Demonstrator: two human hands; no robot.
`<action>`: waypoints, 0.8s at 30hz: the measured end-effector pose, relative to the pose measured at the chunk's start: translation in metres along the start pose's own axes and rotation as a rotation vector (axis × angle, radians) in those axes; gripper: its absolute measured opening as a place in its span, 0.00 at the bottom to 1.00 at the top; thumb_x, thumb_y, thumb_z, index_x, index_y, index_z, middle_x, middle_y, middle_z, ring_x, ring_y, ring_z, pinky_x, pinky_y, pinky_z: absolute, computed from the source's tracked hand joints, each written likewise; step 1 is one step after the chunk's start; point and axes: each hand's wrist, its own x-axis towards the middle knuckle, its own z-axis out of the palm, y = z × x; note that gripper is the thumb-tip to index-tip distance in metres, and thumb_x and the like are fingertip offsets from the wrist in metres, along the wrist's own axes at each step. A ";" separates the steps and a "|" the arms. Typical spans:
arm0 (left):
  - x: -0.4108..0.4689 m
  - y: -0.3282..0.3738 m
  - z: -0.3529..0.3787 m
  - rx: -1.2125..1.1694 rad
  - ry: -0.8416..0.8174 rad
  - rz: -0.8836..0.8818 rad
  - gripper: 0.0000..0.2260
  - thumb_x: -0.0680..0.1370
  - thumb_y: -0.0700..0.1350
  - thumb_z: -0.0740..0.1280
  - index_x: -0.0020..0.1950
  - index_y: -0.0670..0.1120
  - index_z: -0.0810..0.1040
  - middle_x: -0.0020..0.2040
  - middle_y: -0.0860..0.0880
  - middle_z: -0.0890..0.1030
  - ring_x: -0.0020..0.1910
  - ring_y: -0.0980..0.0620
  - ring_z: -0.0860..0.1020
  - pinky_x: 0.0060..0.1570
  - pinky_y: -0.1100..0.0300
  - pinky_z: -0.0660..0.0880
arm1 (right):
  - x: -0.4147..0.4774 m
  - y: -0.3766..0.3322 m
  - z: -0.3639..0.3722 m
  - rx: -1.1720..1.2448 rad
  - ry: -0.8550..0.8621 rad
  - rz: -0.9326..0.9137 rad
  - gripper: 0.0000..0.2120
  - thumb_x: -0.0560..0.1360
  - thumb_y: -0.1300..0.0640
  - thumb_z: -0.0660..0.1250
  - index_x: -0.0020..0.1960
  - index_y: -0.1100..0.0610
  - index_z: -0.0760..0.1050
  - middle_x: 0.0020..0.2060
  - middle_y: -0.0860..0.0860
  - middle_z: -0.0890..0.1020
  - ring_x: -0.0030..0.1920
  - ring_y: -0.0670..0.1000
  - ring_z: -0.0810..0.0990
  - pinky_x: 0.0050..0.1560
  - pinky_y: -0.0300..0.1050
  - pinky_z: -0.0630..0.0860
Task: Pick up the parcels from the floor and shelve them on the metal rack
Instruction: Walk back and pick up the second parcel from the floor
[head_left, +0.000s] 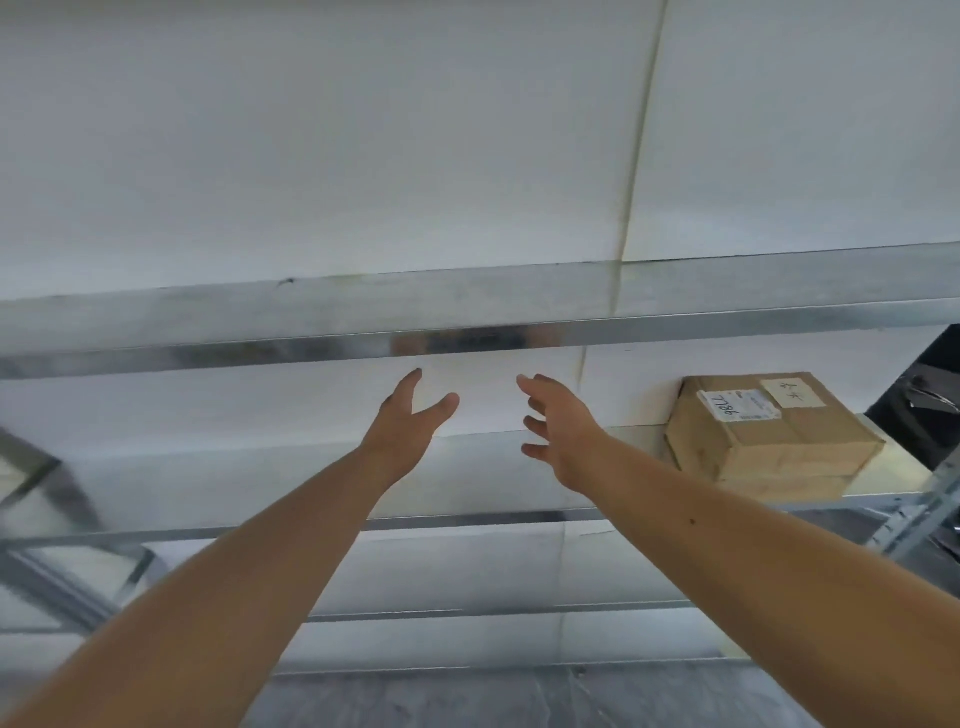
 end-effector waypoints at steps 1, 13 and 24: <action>-0.007 -0.009 -0.015 -0.006 0.019 -0.013 0.38 0.78 0.67 0.66 0.84 0.61 0.56 0.86 0.49 0.57 0.82 0.44 0.61 0.75 0.47 0.62 | -0.005 0.003 0.017 -0.013 -0.019 -0.002 0.32 0.80 0.43 0.69 0.81 0.48 0.64 0.77 0.52 0.70 0.71 0.56 0.72 0.64 0.56 0.75; -0.103 -0.098 -0.183 -0.212 0.194 -0.162 0.37 0.77 0.67 0.68 0.82 0.65 0.58 0.85 0.49 0.60 0.82 0.43 0.62 0.71 0.43 0.63 | -0.055 0.051 0.201 -0.091 -0.264 0.022 0.30 0.80 0.44 0.69 0.79 0.48 0.66 0.77 0.50 0.70 0.72 0.56 0.72 0.70 0.59 0.74; -0.167 -0.169 -0.300 -0.228 0.441 -0.286 0.27 0.86 0.50 0.64 0.84 0.53 0.60 0.84 0.46 0.60 0.82 0.43 0.62 0.80 0.42 0.60 | -0.096 0.089 0.343 -0.211 -0.525 0.075 0.31 0.80 0.44 0.69 0.80 0.47 0.65 0.78 0.49 0.69 0.76 0.55 0.68 0.72 0.59 0.71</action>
